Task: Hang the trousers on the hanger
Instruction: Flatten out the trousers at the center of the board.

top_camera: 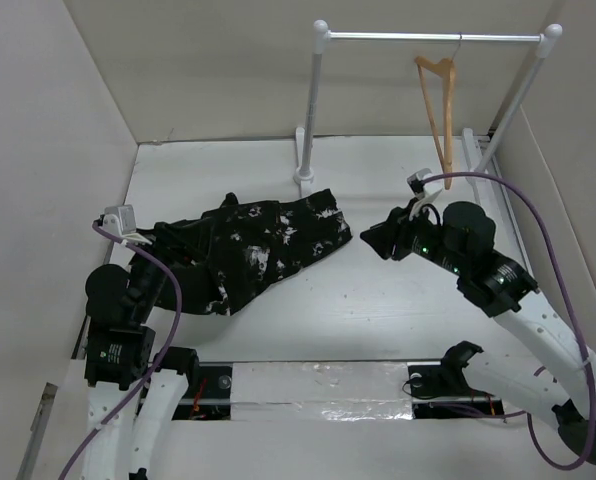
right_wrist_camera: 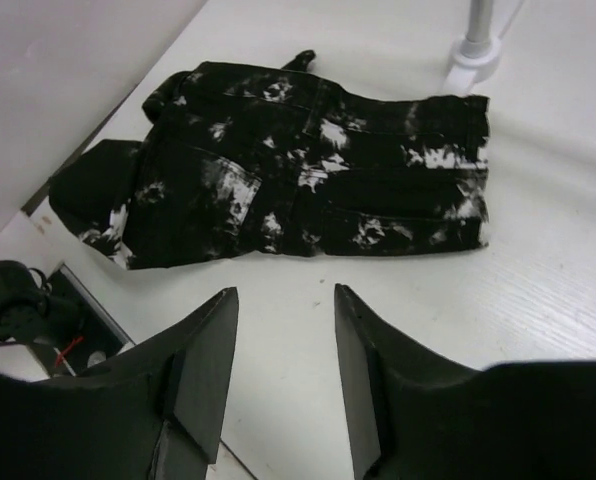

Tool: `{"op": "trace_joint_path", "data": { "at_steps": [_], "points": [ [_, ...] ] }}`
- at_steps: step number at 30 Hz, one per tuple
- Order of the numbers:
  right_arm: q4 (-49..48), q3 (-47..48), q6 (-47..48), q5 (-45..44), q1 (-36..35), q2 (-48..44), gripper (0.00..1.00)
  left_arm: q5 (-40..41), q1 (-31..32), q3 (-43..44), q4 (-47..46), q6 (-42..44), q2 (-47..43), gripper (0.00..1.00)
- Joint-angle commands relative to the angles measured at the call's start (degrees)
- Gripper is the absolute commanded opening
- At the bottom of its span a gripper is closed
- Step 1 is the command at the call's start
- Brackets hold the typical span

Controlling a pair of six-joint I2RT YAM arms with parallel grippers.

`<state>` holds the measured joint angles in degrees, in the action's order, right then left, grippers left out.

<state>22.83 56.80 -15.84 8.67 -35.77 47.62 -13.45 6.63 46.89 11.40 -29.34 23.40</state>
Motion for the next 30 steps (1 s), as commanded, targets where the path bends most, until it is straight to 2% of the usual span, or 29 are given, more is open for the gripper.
{"op": "trace_joint_path", "data": {
  "at_steps": [1,2,4,8,9,11,12,14,15,16,17,18,20,21,23,26,30],
  "points": [
    [-6.57,2.0,-0.34,5.48,-0.53,2.65,0.39,1.05,-0.31,1.18,0.2,1.92,0.51,0.68],
    [-7.96,2.35,-0.95,6.09,-1.31,5.01,0.18,2.02,-0.31,2.31,1.33,2.62,0.77,0.68],
    [-9.64,2.7,-1.65,5.84,-1.84,7.65,0.01,2.81,-0.31,3.02,1.52,2.97,0.77,0.64],
    [-12.54,8.66,-1.92,1.2,-9.02,15.91,0.0,4.57,-0.31,4.78,1.34,3.5,1.47,0.51],
    [-12.81,10.34,-1.57,-0.04,-10.45,20.19,0.0,5.1,-0.31,5.39,1.61,3.59,2.26,0.4],
    [-12.72,13.94,-1.22,-3.55,-13.17,24.96,0.0,7.2,-0.31,7.24,2.05,3.24,2.97,0.27],
    [-13.24,17.18,-1.13,-4.26,-15.1,27.42,0.0,8.17,-0.31,7.94,2.05,2.98,3.67,0.16],
    [-13.77,20.36,-1.65,-5.06,-16.34,34.98,0.01,11.6,-0.31,11.36,2.92,2.19,4.63,0.09],
    [-14.21,22.03,-1.92,-5.24,-16.96,37.61,0.04,12.48,-0.31,12.68,3.36,1.92,5.51,0.08],
    [-14.22,25.78,-2.01,-5.76,-18.1,43.03,0.08,12.92,-0.31,14.87,3.37,1.66,5.61,0.09],
    [-13.87,28.08,-2.09,-6.98,-18.72,45.61,0.19,14.75,-0.31,15.68,3.11,1.31,5.61,0.12],
    [-13.08,30.46,-1.83,-7.87,-19.51,48.25,0.29,15.03,-0.31,16.29,2.84,0.44,5.61,0.24],
    [-12.29,37.22,-1.65,-11.53,-21.62,55.26,0.49,14.6,-0.31,17.44,1.7,0.16,5.43,0.41],
    [-11.5,39.42,-1.31,-12.52,-22.23,57.57,0.54,14.42,-0.31,17.53,1.44,-0.01,5.17,0.57],
    [-10.0,46.89,-1.22,-16.39,-23.9,64.51,0.58,14.86,-0.31,17.01,1.0,-0.45,4.82,0.63],
    [-7.1,55.23,-1.92,-21.3,-24.7,70.67,0.59,15.74,-0.31,16.12,0.99,-0.81,4.29,0.63],
    [-5.62,62.97,-4.02,-22.29,-25.23,79.45,0.59,16.0,-0.31,15.07,1.61,-0.8,3.5,0.64]
  ]
}}
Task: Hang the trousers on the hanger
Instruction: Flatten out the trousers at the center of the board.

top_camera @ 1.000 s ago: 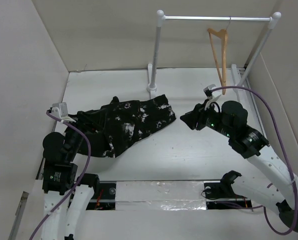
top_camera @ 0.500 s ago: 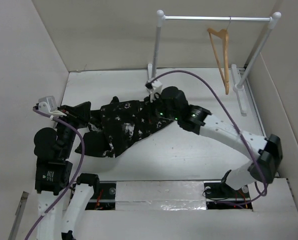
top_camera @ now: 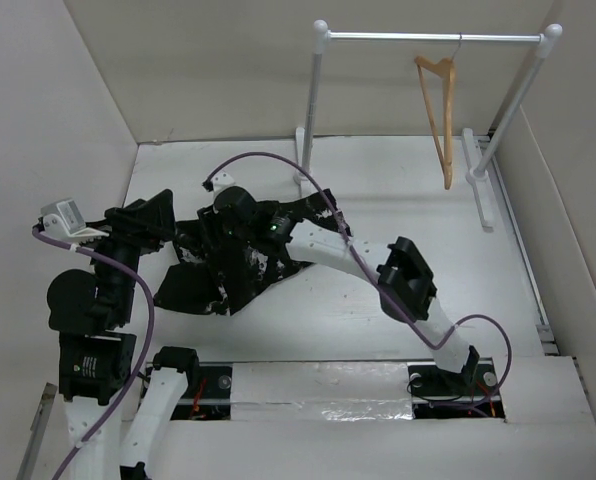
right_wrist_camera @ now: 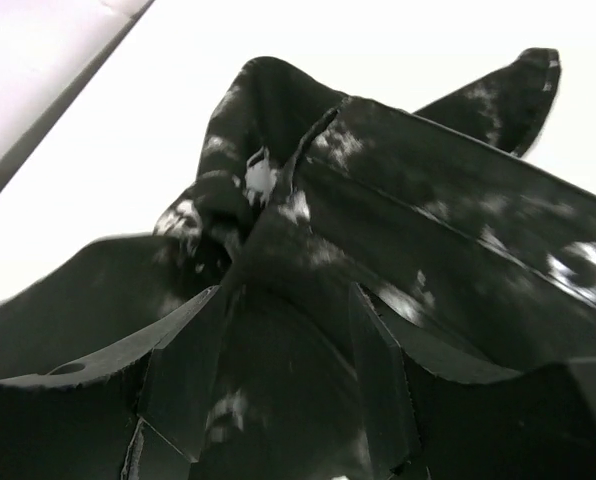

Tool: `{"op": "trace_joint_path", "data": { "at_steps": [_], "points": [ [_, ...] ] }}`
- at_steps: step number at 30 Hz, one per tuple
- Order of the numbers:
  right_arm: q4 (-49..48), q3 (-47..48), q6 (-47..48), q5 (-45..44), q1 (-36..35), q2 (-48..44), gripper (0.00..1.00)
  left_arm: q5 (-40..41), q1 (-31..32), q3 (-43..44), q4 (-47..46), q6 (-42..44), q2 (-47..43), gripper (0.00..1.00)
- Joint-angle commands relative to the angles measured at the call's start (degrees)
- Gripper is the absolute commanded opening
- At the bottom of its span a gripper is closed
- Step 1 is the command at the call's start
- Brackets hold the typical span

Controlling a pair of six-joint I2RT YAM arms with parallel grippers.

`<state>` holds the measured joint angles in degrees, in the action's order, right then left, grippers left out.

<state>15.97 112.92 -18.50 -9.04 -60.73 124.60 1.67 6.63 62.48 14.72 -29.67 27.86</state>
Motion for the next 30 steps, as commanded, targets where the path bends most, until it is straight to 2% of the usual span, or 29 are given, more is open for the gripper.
{"op": "trace_joint_path", "data": {
  "at_steps": [1,7,10,15,21,28,30],
  "points": [
    [1.7,8.35,-1.54,-4.67,-0.88,3.63,0.59,1.05,-0.31,-0.6,-1.19,-0.48,-0.96,0.64],
    [6.88,19.6,-2.42,-8.44,-2.98,11.63,0.58,0.0,-0.31,-2.62,-1.1,-0.74,-1.67,0.64],
    [8.02,19.97,-3.47,-12.84,-2.99,13.39,0.55,-0.26,-0.31,-3.15,-0.92,-0.83,-2.1,0.64],
    [6.18,13.99,-4.88,-18.73,-2.99,10.76,0.42,-0.53,-0.31,-3.76,-0.92,-0.83,-2.37,0.63],
    [6.53,14.77,-3.56,-16.29,-2.99,11.1,0.53,-0.27,-0.31,-5.52,-1.54,-1.27,-2.63,0.64],
    [6.62,16.19,-3.56,-12.76,-4.04,13.13,0.54,1.49,-0.31,-7.19,-1.27,-1.0,-3.07,0.64],
    [6.45,16.45,-3.47,-12.85,-4.05,13.39,0.51,1.32,-0.31,-7.37,-1.71,-1.0,-2.81,0.64]
  ]
}}
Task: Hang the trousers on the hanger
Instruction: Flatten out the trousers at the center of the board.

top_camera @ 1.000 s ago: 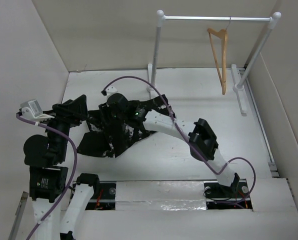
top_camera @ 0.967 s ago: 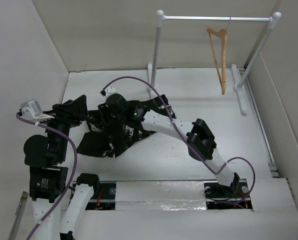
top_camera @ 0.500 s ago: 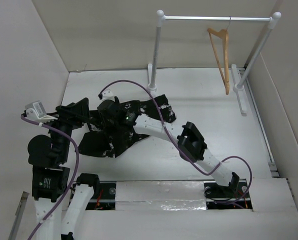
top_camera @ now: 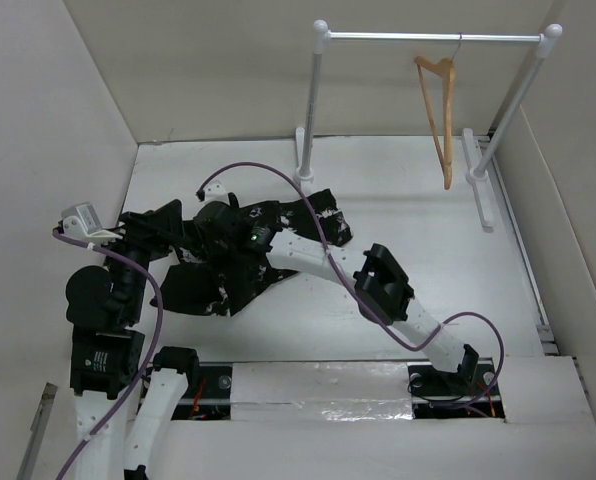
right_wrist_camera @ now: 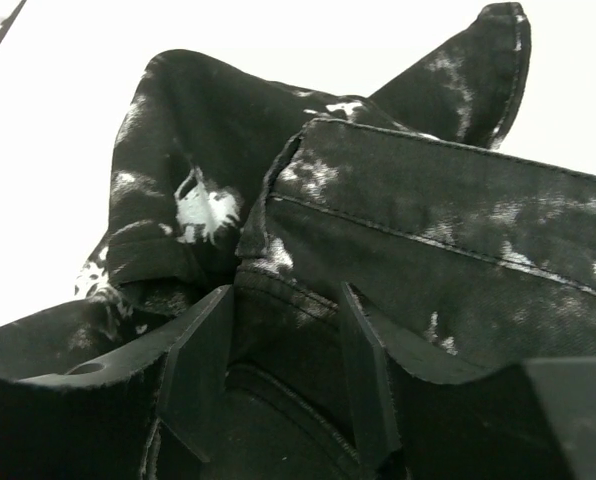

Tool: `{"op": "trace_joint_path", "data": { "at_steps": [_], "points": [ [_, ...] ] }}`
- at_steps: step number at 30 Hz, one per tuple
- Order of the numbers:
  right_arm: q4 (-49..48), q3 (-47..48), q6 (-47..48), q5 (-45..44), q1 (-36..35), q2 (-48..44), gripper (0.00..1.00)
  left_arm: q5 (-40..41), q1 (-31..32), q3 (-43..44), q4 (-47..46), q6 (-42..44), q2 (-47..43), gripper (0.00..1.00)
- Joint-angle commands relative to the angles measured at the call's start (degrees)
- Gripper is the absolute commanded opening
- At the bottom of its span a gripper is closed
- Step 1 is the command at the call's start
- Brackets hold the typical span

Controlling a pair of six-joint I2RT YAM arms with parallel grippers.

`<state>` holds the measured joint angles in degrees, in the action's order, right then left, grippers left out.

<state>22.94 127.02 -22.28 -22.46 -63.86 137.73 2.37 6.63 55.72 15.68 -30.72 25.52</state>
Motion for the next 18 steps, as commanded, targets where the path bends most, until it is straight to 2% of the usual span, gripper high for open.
{"op": "trace_joint_path", "data": {
  "at_steps": [1,14,18],
  "points": [
    [-0.61,2.35,0.22,0.75,-0.92,0.43,0.49,0.53,-0.31,-0.36,-2.41,0.39,-0.38,0.64],
    [-0.88,3.41,-0.39,3.91,-1.45,2.45,0.43,0.17,-0.31,-1.23,-3.29,-0.04,0.23,0.63],
    [-0.35,3.94,-0.65,4.35,-1.45,3.07,0.36,0.7,-0.31,-1.15,-3.38,-0.13,0.58,0.63]
  ]
}}
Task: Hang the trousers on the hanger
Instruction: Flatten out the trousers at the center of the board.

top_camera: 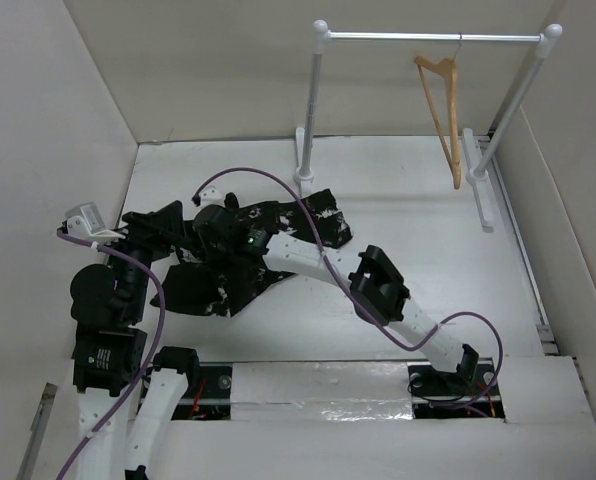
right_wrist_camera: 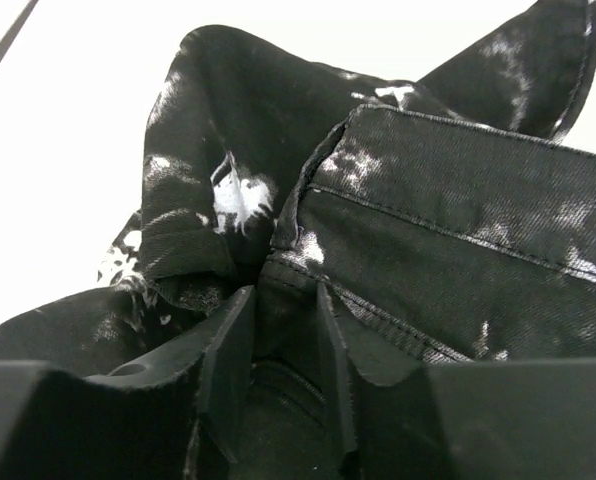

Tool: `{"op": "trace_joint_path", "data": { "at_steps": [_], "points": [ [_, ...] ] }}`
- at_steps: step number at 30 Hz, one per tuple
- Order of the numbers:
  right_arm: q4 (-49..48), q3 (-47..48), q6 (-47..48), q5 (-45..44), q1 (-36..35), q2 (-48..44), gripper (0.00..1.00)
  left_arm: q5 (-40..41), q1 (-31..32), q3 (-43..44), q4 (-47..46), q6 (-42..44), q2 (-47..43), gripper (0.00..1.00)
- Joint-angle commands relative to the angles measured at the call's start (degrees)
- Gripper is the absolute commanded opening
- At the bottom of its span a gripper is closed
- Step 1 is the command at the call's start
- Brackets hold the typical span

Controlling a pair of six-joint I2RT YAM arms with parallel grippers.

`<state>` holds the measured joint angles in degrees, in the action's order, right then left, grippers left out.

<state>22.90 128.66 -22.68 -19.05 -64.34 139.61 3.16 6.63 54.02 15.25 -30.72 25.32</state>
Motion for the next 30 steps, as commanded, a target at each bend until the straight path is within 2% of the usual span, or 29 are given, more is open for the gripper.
{"op": "trace_joint_path", "data": {
  "at_steps": [1,2,3,4,8,11,12,15,16,18,19,20,22,23,26,27,28,30],
  "points": [
    [-0.74,2.12,-0.35,1.46,-0.97,1.1,0.32,0.27,-0.31,0.73,-2.68,-0.04,0.7,0.63],
    [-0.83,1.77,-0.44,1.91,-0.97,0.84,0.2,0.53,-0.31,0.56,-2.59,0.05,0.61,0.63],
    [-0.83,1.77,-0.79,2.17,-0.97,0.66,0.03,0.71,-0.31,0.21,-2.76,-0.04,0.17,0.63],
    [-1.01,1.59,-0.79,2.0,-0.97,0.23,0.01,0.88,-0.31,-0.14,-2.85,-0.22,0.08,0.63],
    [-4.7,-5.23,-1.49,0.07,-0.35,-4.34,0.0,1.5,-0.31,-0.67,-2.06,0.22,0.69,0.63],
    [-9.08,-13.05,-1.67,-2.65,-0.35,-12.67,0.0,1.41,-0.31,-1.9,-3.11,0.13,1.13,0.63],
    [-12.4,-20.05,-1.67,-4.49,0.26,-18.35,0.0,0.63,-0.31,-1.81,-2.77,0.05,2.26,0.63],
    [-17.94,-31.68,-2.63,-7.48,0.88,-28.13,0.0,-0.69,-0.31,-2.95,-3.46,-1.0,4.12,0.63],
    [-18.84,-39.64,-3.16,-8.45,1.49,-35.13,0.0,-2.18,-0.31,-3.74,-4.51,-1.53,4.3,0.63],
    [-19.2,-47.32,-5.0,-11.43,2.2,-42.28,0.0,-2.89,-0.31,-5.41,-6.36,-3.11,5.61,0.63],
    [-18.86,-54.76,-5.7,-12.23,2.89,-45.97,0.0,-4.81,-0.31,-5.85,-6.72,-3.47,6.14,0.63],
    [-18.24,-58.49,-6.58,-12.94,3.42,-53.06,0.0,-5.26,-0.31,-7.16,-7.94,-3.73,6.58,0.63],
    [-14.39,-65.52,-10.43,-16.0,3.43,-60.56,0.0,-5.88,-0.31,-8.57,-9.09,-4.43,8.25,0.63],
    [-12.37,-72.6,-12.55,-16.8,2.56,-68.08,0.0,-6.06,-0.31,-9.71,-9.88,-4.52,9.04,0.63],
    [-1.92,-85.45,-24.23,-17.43,0.62,-79.37,0.0,-5.88,-0.31,-11.9,-10.58,-4.44,12.29,0.63],
    [3.77,-88.12,-27.3,-17.43,-1.65,-86.45,0.0,-5.71,-0.31,-12.79,-11.2,-4.61,13.43,0.64],
    [6.52,-90.67,-34.29,-16.73,-2.71,-89.83,0.0,-5.97,-0.31,-13.67,-11.81,-5.05,13.87,0.64],
    [13.02,-96.63,-40.66,-14.45,-5.08,-98.25,0.0,-6.58,-0.31,-14.73,-12.96,-5.58,15.97,0.64]
  ]
}}
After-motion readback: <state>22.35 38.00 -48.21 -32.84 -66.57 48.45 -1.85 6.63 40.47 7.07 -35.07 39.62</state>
